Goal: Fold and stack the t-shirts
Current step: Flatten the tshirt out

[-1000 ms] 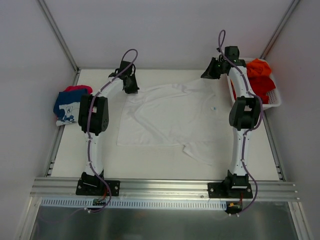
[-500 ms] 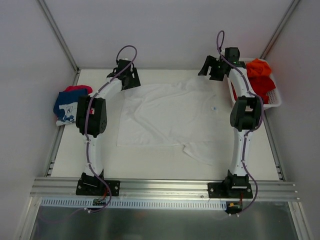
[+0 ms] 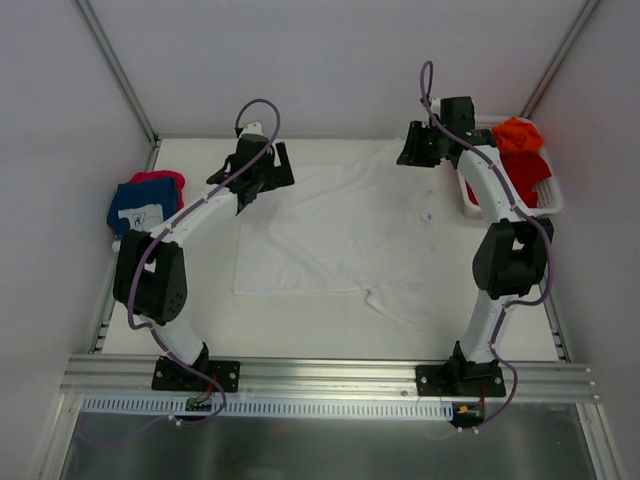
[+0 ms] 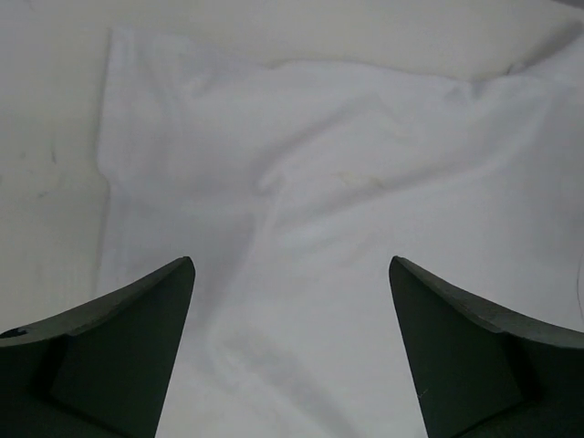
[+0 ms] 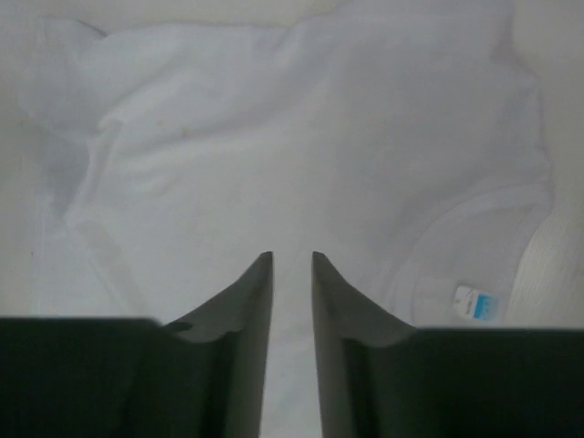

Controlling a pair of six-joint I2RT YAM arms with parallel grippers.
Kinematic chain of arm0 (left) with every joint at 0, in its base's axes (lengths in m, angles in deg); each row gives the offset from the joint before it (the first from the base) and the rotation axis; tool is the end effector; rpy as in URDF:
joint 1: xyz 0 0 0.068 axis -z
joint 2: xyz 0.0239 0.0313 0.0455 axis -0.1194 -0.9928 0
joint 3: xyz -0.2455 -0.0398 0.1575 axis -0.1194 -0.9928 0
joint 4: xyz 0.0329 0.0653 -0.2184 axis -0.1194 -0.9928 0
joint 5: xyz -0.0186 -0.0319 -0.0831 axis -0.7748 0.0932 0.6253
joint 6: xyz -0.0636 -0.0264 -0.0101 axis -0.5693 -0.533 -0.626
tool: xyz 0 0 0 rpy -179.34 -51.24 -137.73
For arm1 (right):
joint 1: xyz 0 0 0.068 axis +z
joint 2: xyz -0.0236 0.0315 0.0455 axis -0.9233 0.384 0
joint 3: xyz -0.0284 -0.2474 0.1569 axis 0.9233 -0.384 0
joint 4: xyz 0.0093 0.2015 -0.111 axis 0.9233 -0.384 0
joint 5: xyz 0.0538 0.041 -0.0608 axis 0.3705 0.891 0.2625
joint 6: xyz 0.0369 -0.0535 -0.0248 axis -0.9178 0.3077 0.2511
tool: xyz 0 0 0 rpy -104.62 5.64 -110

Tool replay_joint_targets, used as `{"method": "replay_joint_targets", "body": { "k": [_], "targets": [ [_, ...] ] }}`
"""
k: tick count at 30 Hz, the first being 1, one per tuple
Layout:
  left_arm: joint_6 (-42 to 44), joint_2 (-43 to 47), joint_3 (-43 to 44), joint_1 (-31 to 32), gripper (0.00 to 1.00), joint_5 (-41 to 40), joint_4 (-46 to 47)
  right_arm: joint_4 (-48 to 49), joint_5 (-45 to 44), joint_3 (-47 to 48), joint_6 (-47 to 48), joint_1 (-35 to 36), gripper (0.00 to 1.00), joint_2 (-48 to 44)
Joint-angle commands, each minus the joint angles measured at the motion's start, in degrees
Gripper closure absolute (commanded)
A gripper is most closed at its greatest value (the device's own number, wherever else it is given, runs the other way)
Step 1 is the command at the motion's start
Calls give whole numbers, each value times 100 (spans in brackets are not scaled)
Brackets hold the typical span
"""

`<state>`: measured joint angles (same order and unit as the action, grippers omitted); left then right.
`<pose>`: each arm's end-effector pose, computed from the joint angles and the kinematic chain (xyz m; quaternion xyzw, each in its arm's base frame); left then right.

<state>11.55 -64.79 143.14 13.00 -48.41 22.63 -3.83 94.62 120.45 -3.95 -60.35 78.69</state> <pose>0.3747 -0.1231 0.3169 -0.0882 0.8485 -0.1136 0.5093 0.4384 0.0735 0.3461 -0.1760 0.8668 0.1573 0.4392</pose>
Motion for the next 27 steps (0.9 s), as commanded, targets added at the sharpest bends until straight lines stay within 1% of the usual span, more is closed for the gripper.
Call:
{"method": "replay_joint_targets", "body": {
  "k": [1,2,3,4,5,7,10,11,12,14,19,20,24,27],
  "targets": [
    [-237,255,-290,290,15,191,-145,-317,-749,-624,187,259,81,-462],
    [-123,159,-264,395,34,60,-189,-352,-757,-712,152,286,92,-532],
    [-17,106,-246,535,47,-89,-337,-335,-758,-818,108,303,99,-568],
    [1,-8,-228,554,62,-143,-400,-265,-775,-975,108,347,100,-577],
    [-86,-70,-194,546,100,-109,-426,-221,-862,-1012,108,365,100,-551],
    [-148,-236,-141,493,100,-30,-488,-203,-916,-943,81,383,100,-437],
    [-148,-535,175,423,100,172,-663,-290,-697,-714,-6,383,99,-164],
    [-209,-632,420,396,100,242,-794,-334,-670,-678,-50,383,100,-103],
    [-244,-729,544,344,100,356,-1126,-404,-678,-635,-129,400,100,28],
    [-315,-967,633,343,100,594,-1322,-685,-722,-599,-138,409,100,135],
    [-526,-783,36,378,100,612,-1358,-985,-1065,-1116,-217,611,100,12],
    [-543,-756,-104,387,100,708,-1358,-968,-1117,-1370,-313,637,100,-31],
    [-640,-651,-377,422,100,963,-1472,-959,-1267,-1864,-578,848,100,-129],
    [-675,-598,-562,528,100,728,-1569,-793,-1285,-2258,-789,971,100,-199]
  ]
}}
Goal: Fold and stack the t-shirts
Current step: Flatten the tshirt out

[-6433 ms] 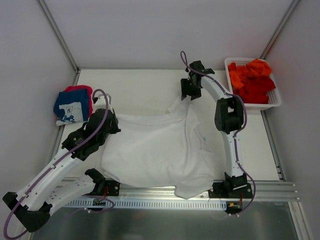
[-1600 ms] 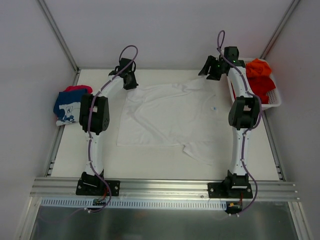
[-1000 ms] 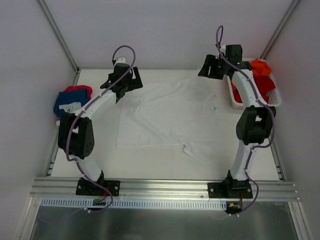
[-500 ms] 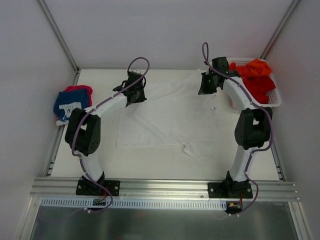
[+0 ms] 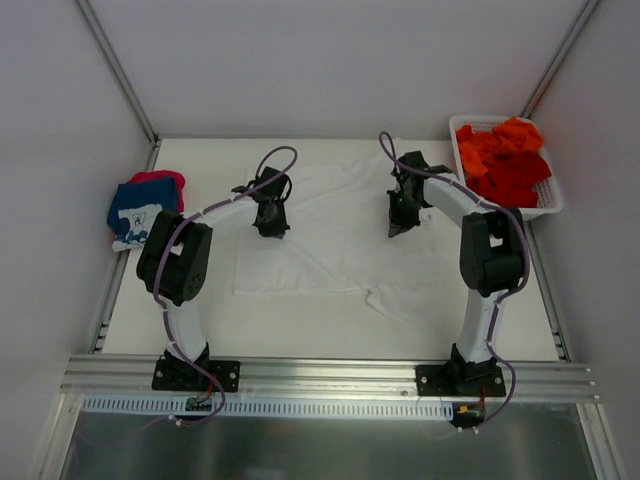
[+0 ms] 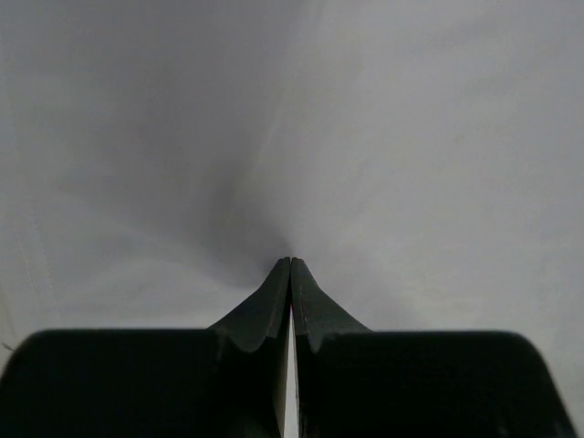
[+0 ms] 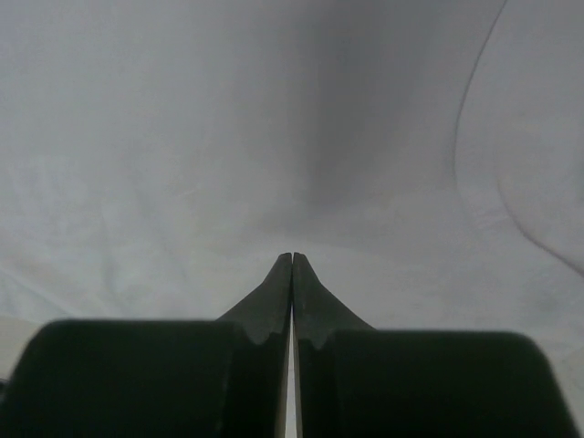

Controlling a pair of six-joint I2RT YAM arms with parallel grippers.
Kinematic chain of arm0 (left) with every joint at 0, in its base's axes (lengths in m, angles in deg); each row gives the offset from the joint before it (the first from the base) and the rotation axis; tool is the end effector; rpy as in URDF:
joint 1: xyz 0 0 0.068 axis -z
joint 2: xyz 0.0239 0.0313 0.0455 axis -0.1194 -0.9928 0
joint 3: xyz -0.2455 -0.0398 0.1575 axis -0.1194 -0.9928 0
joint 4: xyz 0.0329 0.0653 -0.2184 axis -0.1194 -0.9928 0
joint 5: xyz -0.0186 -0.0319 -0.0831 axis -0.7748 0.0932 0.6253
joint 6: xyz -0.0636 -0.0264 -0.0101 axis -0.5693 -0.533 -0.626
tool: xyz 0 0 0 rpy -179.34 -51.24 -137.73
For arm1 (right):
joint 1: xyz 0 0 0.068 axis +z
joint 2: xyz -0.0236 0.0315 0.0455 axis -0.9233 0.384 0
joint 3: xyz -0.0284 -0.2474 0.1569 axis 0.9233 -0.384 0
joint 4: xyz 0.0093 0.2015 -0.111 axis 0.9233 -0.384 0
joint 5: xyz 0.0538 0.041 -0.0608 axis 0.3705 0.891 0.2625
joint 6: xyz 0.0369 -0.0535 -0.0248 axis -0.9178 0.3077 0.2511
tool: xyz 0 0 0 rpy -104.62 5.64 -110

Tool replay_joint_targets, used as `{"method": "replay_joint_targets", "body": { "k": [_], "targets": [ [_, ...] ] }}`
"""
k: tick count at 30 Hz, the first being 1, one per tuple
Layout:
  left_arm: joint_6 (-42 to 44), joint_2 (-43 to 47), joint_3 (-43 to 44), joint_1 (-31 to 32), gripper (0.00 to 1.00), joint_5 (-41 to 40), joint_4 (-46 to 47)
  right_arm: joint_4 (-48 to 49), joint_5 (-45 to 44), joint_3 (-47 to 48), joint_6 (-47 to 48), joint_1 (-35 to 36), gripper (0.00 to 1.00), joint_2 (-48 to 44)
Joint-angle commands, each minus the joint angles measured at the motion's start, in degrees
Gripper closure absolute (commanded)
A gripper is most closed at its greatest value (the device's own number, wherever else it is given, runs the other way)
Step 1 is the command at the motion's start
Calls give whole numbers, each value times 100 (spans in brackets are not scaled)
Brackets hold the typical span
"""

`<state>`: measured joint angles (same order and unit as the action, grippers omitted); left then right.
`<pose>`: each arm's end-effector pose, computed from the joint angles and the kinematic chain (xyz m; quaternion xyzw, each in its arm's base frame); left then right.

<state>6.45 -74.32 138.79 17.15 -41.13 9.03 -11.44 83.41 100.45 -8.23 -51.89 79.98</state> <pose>0.3574 -0.1544 0.2074 -0.0591 0.9518 -0.1019 0.2834 0.3858 0.1158 0.2203 -0.1613 0.9617 0.0972 0.1992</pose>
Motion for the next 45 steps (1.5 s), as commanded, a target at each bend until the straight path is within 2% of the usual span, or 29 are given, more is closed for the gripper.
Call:
{"method": "replay_joint_targets", "body": {
  "k": [1,8,17,24,28,31,38,39,40,42,45],
  "targets": [
    [-192,355,-214,130,100,-27,-218,4,-111,-356,-387,152,99,-380],
    [-324,408,-698,288,100,-89,-271,373,-40,-1331,-668,415,100,-749],
    [-658,899,-1480,657,100,-229,-262,892,-172,-2851,-1204,1083,100,-2023],
    [-860,1418,-2112,798,100,-387,-271,1006,-480,-3555,-1617,1584,100,-2893],
    [-878,1629,-2245,816,100,-546,-271,910,-1682,-3758,-1784,1699,100,-3421],
    [-861,1813,-2175,825,100,-546,-271,453,-2159,-3364,-1636,1638,100,-3116],
    [-817,2585,-1964,983,100,-660,-289,522,-1658,-2511,-1284,1445,100,-1790],
    [-773,2692,-1990,1018,96,-713,-280,584,-1423,-2449,-1283,1409,100,-1665],
    [-747,2902,-2008,1027,86,-800,-289,767,-1255,-2405,-1283,1322,100,-1559],
    [-642,3096,-2105,1027,56,-819,-289,935,-826,-2405,-1353,1234,99,-1260],
    [-588,3395,-2280,1027,48,-801,-289,1198,-394,-2510,-1441,1251,100,-1032]
  ]
}}
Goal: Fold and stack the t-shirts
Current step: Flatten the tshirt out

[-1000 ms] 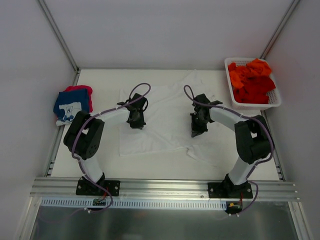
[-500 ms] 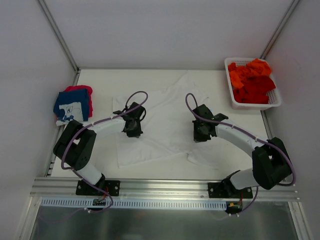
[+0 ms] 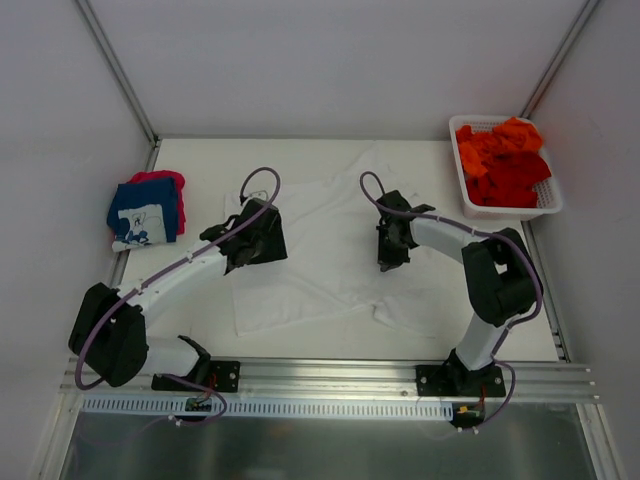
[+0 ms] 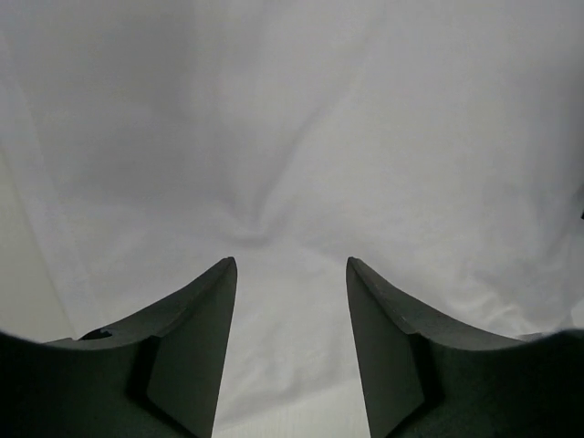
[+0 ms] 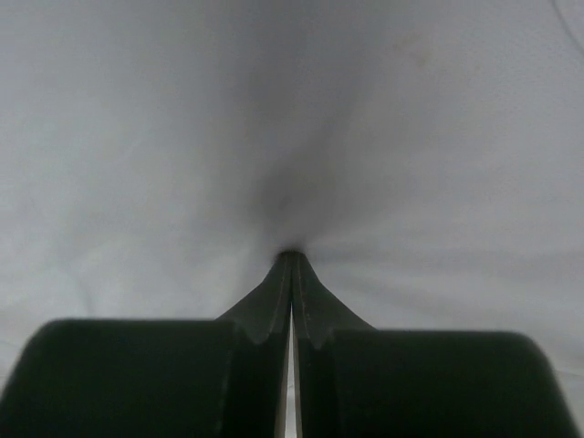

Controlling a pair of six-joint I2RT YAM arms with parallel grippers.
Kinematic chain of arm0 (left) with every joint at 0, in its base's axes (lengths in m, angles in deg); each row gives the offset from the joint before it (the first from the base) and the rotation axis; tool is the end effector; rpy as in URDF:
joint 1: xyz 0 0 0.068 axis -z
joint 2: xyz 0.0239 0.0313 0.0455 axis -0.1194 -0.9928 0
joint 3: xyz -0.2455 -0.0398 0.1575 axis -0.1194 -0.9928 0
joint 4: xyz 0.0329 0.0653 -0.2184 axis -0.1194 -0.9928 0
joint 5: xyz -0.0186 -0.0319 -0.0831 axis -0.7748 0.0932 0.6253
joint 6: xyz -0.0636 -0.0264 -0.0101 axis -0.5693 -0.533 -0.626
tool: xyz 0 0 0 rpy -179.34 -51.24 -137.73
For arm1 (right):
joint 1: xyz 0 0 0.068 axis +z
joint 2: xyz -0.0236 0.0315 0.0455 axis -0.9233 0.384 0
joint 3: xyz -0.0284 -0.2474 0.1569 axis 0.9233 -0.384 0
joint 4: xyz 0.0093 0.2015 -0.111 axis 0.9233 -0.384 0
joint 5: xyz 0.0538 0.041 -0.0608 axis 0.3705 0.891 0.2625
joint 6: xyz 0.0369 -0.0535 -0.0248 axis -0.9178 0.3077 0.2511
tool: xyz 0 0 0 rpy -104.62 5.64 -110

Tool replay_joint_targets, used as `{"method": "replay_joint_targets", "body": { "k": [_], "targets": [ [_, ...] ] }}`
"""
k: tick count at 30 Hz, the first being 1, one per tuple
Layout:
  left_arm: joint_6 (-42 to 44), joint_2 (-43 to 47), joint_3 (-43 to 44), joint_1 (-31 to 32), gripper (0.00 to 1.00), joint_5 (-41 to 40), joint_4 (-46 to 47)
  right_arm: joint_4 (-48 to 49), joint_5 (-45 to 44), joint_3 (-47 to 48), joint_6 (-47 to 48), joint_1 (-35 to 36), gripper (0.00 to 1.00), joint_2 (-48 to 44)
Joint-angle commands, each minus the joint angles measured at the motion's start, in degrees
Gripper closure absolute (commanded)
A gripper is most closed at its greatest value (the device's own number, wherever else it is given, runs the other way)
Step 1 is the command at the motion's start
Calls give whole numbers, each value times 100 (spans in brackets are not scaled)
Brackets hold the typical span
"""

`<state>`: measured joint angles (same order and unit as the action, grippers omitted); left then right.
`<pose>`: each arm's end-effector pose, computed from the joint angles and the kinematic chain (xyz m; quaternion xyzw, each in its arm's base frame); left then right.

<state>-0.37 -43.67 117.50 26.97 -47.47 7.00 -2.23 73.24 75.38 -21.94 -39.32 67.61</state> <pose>0.2215 -0.1357 0.2594 -0.0558 0.9280 -0.1344 0.3431 0.2858 0.1506 0.1881 -0.1349 0.9742 0.0483 0.1741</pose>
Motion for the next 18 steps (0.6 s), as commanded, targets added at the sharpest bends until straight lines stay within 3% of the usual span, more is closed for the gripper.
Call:
{"method": "replay_joint_targets", "body": {
  "k": [1,11,18],
  "targets": [
    [94,462,-204,54,48,-150,-85,427,694,-177,-141,-6,100,215],
    [-152,841,-960,81,60,-44,-77,886,668,-1435,-598,451,100,-496],
    [-135,982,-1101,89,65,-44,-85,430,291,-1743,-739,934,100,-1138]
  ]
}}
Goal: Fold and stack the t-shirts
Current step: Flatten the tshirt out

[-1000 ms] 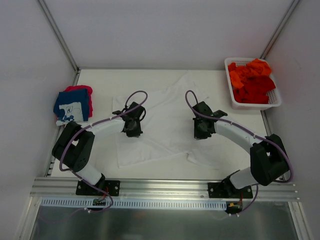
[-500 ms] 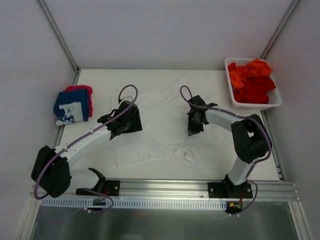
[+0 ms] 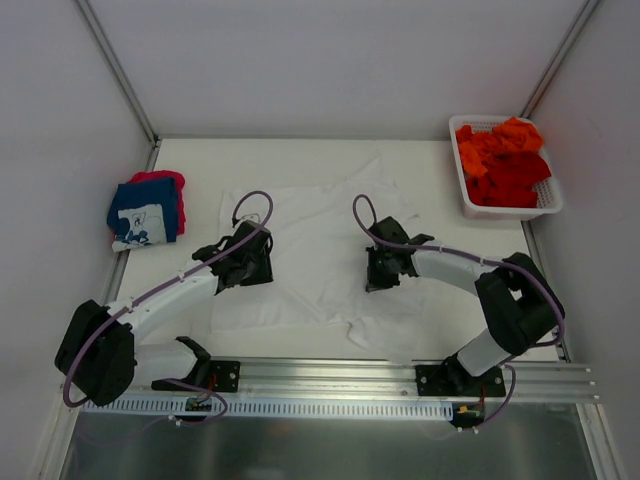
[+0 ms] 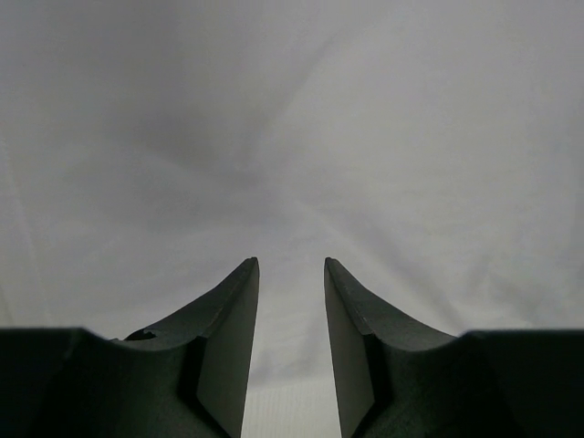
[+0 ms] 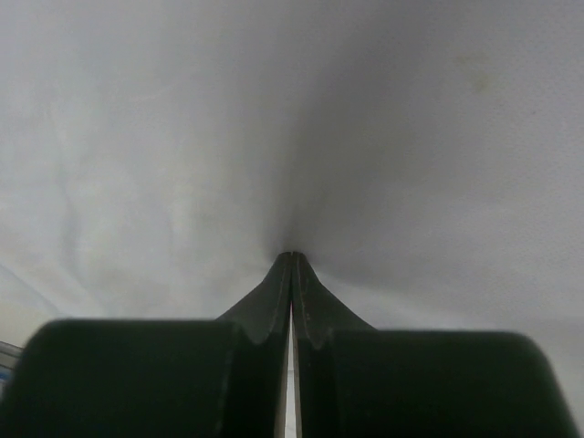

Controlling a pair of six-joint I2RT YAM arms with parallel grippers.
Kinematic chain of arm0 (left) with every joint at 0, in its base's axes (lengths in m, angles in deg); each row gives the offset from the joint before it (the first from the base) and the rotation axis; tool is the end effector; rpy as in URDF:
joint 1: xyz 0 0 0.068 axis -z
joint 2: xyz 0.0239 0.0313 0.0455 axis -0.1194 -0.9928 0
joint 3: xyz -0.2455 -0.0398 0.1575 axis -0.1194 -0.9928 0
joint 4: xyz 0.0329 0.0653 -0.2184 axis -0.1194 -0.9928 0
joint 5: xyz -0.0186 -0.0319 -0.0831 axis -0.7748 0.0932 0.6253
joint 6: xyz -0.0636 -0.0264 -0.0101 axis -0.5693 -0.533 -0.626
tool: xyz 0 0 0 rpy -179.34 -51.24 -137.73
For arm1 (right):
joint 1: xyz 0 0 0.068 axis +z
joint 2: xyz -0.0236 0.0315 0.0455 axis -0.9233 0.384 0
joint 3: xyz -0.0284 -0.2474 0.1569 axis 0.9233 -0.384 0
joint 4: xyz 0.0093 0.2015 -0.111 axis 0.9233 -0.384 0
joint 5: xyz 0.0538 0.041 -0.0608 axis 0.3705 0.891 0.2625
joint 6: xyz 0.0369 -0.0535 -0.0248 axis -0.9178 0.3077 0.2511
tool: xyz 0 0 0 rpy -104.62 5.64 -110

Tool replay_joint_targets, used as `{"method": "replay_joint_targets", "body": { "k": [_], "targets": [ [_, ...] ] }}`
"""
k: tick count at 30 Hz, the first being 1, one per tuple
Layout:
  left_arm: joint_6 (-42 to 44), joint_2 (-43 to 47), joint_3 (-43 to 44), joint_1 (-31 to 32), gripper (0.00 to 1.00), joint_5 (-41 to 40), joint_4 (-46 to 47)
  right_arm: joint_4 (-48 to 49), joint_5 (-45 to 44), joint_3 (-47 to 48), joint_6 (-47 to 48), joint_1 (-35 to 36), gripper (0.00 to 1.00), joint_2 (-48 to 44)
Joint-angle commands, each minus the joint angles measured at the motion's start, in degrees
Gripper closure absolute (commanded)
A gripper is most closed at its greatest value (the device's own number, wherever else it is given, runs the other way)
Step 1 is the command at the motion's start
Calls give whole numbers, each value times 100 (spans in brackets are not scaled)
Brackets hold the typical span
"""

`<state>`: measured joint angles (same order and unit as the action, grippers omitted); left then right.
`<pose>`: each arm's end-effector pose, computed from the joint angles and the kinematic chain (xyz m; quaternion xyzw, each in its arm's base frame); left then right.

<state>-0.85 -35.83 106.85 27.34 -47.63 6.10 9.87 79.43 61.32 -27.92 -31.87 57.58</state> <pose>0.1827 -0.1112 0.2321 -0.0545 0.9389 -0.1173 0.3188 0.2281 0.1684 0.1870 -0.1572 0.9550 0.1462 0.2049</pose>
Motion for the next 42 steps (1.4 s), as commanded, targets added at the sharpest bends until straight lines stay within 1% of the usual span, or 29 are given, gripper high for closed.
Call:
{"method": "replay_joint_targets", "body": {
  "k": [1,2,6,8,9,10,11,12,13,14,15,16,17,18,19,20,21,22,23,25,26,27,30,31,33,34,37,40,42],
  "targets": [
    [-87,223,-37,52,66,-29,13,-852,-389,-355,-158,233,100,-222],
    [-104,232,-45,52,66,-29,13,-931,-607,-382,-193,285,100,-389],
    [-95,303,-10,52,67,-99,13,-1238,-846,-470,-263,356,100,-872],
    [-61,390,130,61,67,-405,4,-1309,-1144,-339,-211,339,99,-1110],
    [-17,408,226,52,60,-555,4,-1449,-1267,-190,-150,347,94,-1320],
    [45,400,479,52,52,-704,13,-1537,-1408,229,42,347,86,-1374],
    [219,365,656,43,45,-958,13,-1643,-1575,512,183,286,69,-1409],
    [317,234,832,43,31,-1039,13,-1844,-1646,828,315,251,68,-1375],
    [492,146,1216,0,28,-1109,4,-1976,-1760,1501,552,216,64,-1314],
    [572,49,1420,-44,25,-1145,4,-2073,-1813,1830,676,137,55,-1261],
    [651,-178,1797,-123,22,-1102,13,-2118,-1822,2129,816,93,50,-1130],
    [765,-328,1983,-367,12,-1040,13,-2109,-1822,2410,957,23,45,-1042],
    [792,-478,2176,-552,9,-779,22,-2109,-1788,2918,1193,-169,36,-936],
    [784,-819,2500,-780,8,-593,39,-1979,-1726,3123,1317,-293,32,-665],
    [784,-1014,2660,-1244,8,-339,48,-1917,-1421,3316,1441,-451,30,-480],
    [784,-1216,2827,-1440,8,-102,74,-1855,-1201,3501,1529,-861,29,-269],
    [792,-1644,2968,-1590,8,110,74,-1828,-964,3912,1521,-1074,29,-15],
    [818,-1866,3239,-1704,8,155,74,-1819,-665,4125,1512,-1303,29,545],
    [819,-2068,3355,-1914,9,208,74,-1837,-114,4353,1477,-1670,30,846],
    [705,-2631,3566,-2126,10,637,48,-1951,224,5065,1486,-1936,30,1470],
    [635,-2781,3602,-2223,11,787,39,-2038,321,5337,1512,-2103,31,2091],
    [573,-3026,3593,-2372,11,902,31,-2222,374,5923,1590,-2166,31,2410],
    [485,-3396,3576,-2505,11,1034,39,-2591,550,6857,1679,-2324,31,3562],
    [537,-3493,3654,-2523,11,1052,39,-2662,612,7461,1714,-2359,31,3817],
    [581,-3704,3794,-2558,11,1079,48,-2751,892,8000,1723,-2465,31,4483],
    [607,-3757,3830,-2558,11,1079,48,-2751,1015,8438,1706,-2526,31,4662],
    [634,-3846,3936,-2576,11,1281,48,-2628,1131,9012,1697,-2597,31,5129],
    [704,-3784,3945,-2576,11,1298,48,-1963,1139,8856,1671,-2649,30,5129],
    [774,-3740,3927,-2584,11,1272,48,-1802,1244,8846,1679,-2667,29,5112]
  ]
}}
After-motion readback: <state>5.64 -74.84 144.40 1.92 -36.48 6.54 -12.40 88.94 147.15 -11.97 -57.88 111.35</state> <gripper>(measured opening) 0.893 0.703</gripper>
